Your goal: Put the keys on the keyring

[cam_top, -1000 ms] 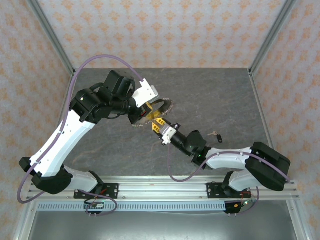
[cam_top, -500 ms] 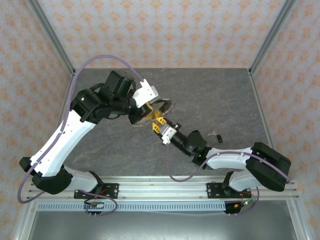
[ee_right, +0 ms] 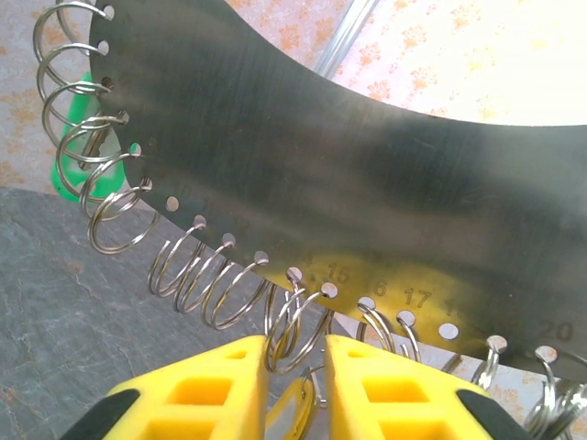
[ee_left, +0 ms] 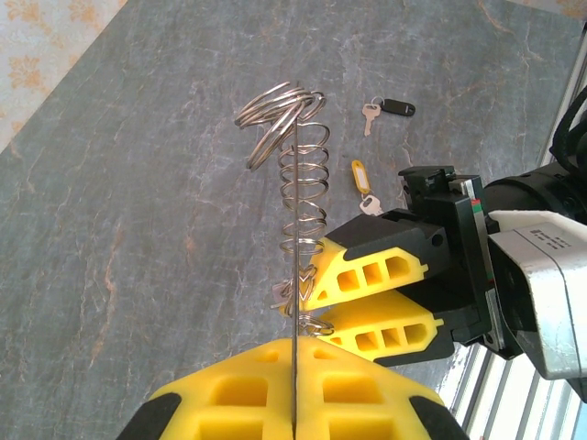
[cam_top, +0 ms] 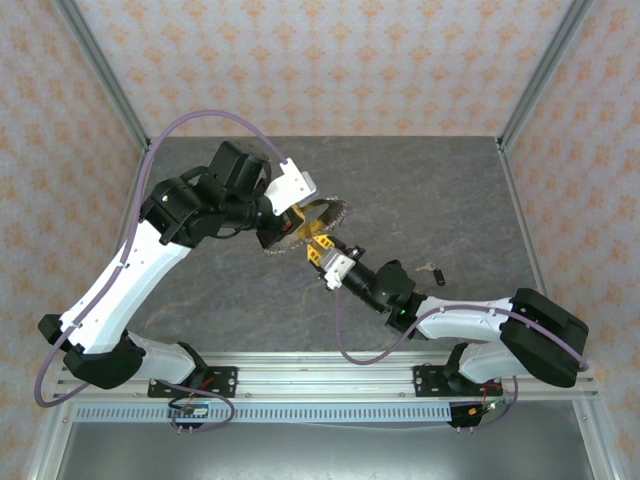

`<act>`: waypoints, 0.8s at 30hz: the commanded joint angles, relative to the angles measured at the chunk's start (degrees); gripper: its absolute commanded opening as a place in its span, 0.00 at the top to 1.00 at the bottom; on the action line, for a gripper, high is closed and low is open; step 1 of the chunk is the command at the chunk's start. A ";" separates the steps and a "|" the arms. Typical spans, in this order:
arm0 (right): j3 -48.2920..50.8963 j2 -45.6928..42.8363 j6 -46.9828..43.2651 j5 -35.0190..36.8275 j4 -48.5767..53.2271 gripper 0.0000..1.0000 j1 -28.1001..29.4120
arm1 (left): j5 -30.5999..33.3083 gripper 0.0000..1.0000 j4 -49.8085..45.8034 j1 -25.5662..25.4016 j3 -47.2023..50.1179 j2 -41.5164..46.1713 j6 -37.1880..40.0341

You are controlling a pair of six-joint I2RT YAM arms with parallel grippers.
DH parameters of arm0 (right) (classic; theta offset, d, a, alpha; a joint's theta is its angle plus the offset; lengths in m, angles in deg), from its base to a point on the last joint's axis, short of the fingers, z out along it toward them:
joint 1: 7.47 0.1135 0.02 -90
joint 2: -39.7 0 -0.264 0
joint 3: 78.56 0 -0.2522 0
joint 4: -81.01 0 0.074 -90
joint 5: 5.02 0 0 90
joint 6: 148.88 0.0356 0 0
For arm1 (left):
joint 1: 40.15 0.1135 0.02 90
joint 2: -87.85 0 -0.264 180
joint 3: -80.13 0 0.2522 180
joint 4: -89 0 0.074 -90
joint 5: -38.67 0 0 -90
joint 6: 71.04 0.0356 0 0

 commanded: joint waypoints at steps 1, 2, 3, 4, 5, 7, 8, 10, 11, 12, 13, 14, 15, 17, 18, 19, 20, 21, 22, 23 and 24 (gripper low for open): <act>-0.05 -1.55 -0.43 -1.63 1.35 0.73 0.32 | 0.32 1.00 2.06 -0.36 0.02 1.65 -0.75; -0.07 -1.93 -0.45 -1.92 2.11 0.72 0.28 | 0.35 1.00 2.06 -0.35 -0.03 1.75 -0.67; 0.00 -2.44 -0.54 -1.98 2.80 0.72 0.32 | 0.42 1.00 2.15 -0.34 -0.02 1.70 -0.70; 0.11 -2.77 -0.53 -1.74 3.04 0.71 0.28 | 0.38 1.00 2.14 -0.34 -0.03 1.66 -0.73; 0.37 -3.04 -0.52 -1.71 2.96 0.71 0.32 | 0.30 1.00 2.17 -0.34 -0.02 1.70 -0.68; 0.58 -3.59 -0.42 -1.49 2.69 0.71 0.32 | 0.12 1.00 2.22 -0.30 -0.02 1.53 -0.70; 0.58 -3.72 -0.38 -1.33 2.63 0.72 0.32 | 0.09 1.00 2.24 -0.28 -0.03 1.40 -0.76; 0.49 -3.77 -0.32 -1.03 2.60 0.75 0.32 | 0.00 1.00 2.23 -0.34 -0.11 1.31 -0.69; 0.39 -3.60 -0.28 -0.72 2.60 0.75 0.32 | -0.11 1.00 2.24 -0.34 -0.11 1.30 -0.69; 0.19 -3.34 -0.28 -0.29 2.52 0.76 0.32 | -0.24 1.00 2.24 -0.34 -0.10 1.28 -0.84; 0.07 -2.96 -0.19 0.15 2.22 0.76 0.32 | -0.29 1.00 2.31 -0.30 -0.08 1.29 -0.86; 0.05 -2.69 -0.05 0.17 1.86 0.77 0.32 | -0.26 1.00 2.28 -0.35 -0.06 1.42 -0.95; -0.03 -2.50 -0.10 0.00 1.56 0.77 0.32 | -0.24 1.00 2.24 -0.32 -0.08 1.41 -0.93; -0.37 -2.02 0.06 -0.13 1.46 0.78 0.32 | -0.22 1.00 2.24 -0.34 0.00 1.49 -0.99; -0.55 -1.73 0.08 -0.22 1.33 0.79 0.28 | -0.17 1.00 2.24 -0.34 -0.01 1.57 -0.98; -0.73 -1.42 0.20 -0.22 1.00 0.81 0.32 | -0.16 1.00 2.24 -0.34 -0.02 1.59 -1.02; -0.81 -1.04 0.37 -0.27 0.48 0.82 0.32 | -0.19 1.00 2.24 -0.34 -0.03 1.56 -1.02; -0.91 -0.74 0.50 -0.31 0.05 0.82 0.32 | -0.25 1.00 2.24 -0.34 0.06 1.65 -1.02; -1.00 -0.39 0.60 -0.27 -0.36 0.82 0.28 | -0.28 1.00 2.32 -0.34 0.12 1.62 -1.00; -1.13 -0.17 0.81 -0.18 -0.68 0.82 0.29 | -0.31 1.00 2.28 -0.34 0.07 1.59 -1.05; -1.26 0.19 0.87 0.19 -1.20 0.82 0.32 | -0.35 1.00 2.33 -0.32 0.06 1.61 -1.11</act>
